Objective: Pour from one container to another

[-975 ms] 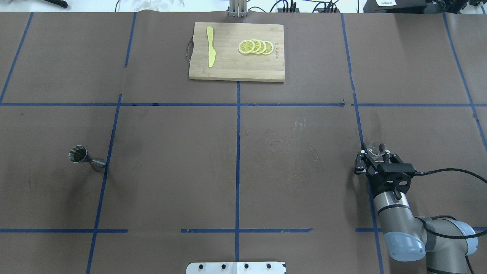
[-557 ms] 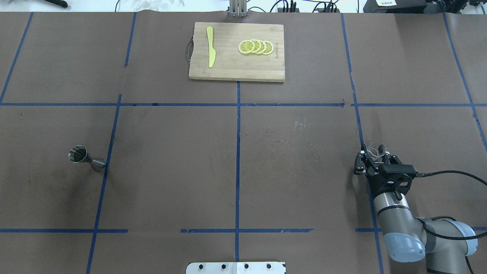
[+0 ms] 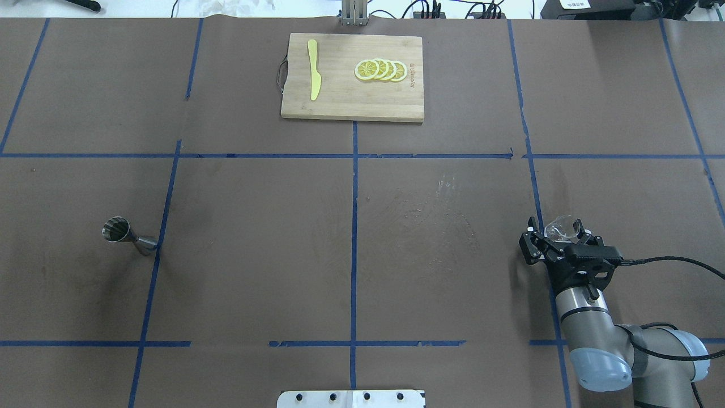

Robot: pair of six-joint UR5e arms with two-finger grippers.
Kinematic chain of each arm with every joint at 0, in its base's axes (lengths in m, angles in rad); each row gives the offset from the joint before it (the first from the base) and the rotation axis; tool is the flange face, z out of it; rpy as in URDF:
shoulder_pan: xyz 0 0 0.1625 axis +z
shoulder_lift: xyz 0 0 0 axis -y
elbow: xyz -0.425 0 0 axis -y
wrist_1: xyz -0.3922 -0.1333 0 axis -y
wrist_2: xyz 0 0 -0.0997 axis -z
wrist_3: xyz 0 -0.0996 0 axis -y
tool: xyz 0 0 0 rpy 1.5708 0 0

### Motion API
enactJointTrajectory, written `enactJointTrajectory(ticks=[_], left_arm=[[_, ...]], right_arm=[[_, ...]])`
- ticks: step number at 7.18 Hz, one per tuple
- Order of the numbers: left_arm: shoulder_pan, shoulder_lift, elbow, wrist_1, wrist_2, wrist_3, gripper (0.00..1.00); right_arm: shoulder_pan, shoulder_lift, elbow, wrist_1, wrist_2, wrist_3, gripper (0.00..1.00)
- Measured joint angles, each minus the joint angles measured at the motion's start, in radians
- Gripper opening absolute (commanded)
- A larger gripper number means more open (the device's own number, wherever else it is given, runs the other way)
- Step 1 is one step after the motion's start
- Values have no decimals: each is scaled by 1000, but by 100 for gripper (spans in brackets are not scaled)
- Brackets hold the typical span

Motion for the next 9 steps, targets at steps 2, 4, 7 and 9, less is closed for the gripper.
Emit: enactJointTrajectory(ticks=[2,4,7,9], left_arm=[[-1,-4,0,0,1,0,100],[-1,-7,0,0,0,-1,100],[-1,-12,0,0,1,0,100],[-1,-14,-1,1,2,0,100]], right_arm=[[0,4,2,0,-2,-1,100],[3,1,6,0,-22,-10,100],[7,-11,30,0,-62,-60,100],[10,-12,79,-1,-63,-108,100]])
